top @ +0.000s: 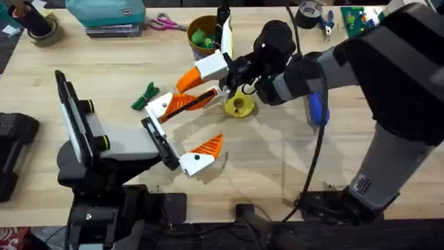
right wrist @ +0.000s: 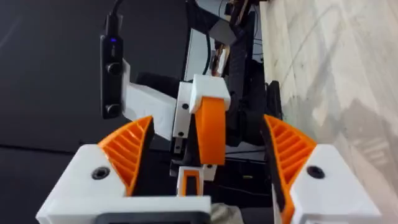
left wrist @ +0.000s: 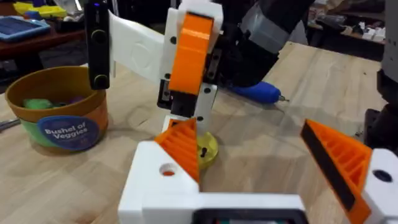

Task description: Pick up the gripper from the table and insert it into the empty holder that is missing its gripper. Then pick up a screw, insert it into the mounting hole, and use the screwdriver to tighten it. Finally, clean up the table by picking up the vegetable and placing it into the bucket.

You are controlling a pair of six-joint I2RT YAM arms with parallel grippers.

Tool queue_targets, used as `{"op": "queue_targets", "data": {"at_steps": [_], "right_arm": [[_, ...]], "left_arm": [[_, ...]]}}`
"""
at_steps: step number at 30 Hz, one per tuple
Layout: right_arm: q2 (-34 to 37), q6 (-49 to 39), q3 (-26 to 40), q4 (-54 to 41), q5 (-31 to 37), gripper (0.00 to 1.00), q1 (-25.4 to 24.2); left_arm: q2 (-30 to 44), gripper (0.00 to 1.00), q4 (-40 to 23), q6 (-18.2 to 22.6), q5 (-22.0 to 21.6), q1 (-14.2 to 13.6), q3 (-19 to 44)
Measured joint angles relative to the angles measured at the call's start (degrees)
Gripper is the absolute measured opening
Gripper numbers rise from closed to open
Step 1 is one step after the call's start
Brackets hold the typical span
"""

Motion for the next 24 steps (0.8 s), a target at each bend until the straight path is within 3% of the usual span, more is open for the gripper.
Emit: {"op": "queue_targets", "data": {"at_steps": [5,9,10,19,21,22,24], "right_arm": [[-3.52,-2.06,-0.02,-6.83,0.05,0.995,-1.60],[-11.02,-9.03,-0.35,-21.80,0.83,0.995,-4.01],[-16.63,-16.66,-0.52,-35.57,1.61,0.995,-6.74],[-28.14,-42.99,-0.92,-75.47,5.60,0.996,-18.35],[-30.98,-48.88,-0.97,-84.02,8.36,0.997,-21.03],[-37.87,-59.67,-1.08,-98.38,16.08,0.997,-25.57],[-41.80,-64.62,-1.09,-105.08,20.85,0.997,-27.19]], "left_arm": [[0.00,0.986,0.01,0.00,0.00,0.00,0.00],[0.00,0.984,-0.01,0.00,0.00,0.00,0.00],[0.00,0.985,-0.01,-0.02,0.00,0.00,0.00],[0.02,0.985,-0.01,-0.13,0.00,0.02,0.00],[0.00,0.985,0.00,-0.13,0.00,0.00,0.00],[0.02,0.986,-0.01,-0.13,0.00,0.00,0.00],[0.00,0.986,-0.01,-0.13,0.00,0.00,0.00]]}}
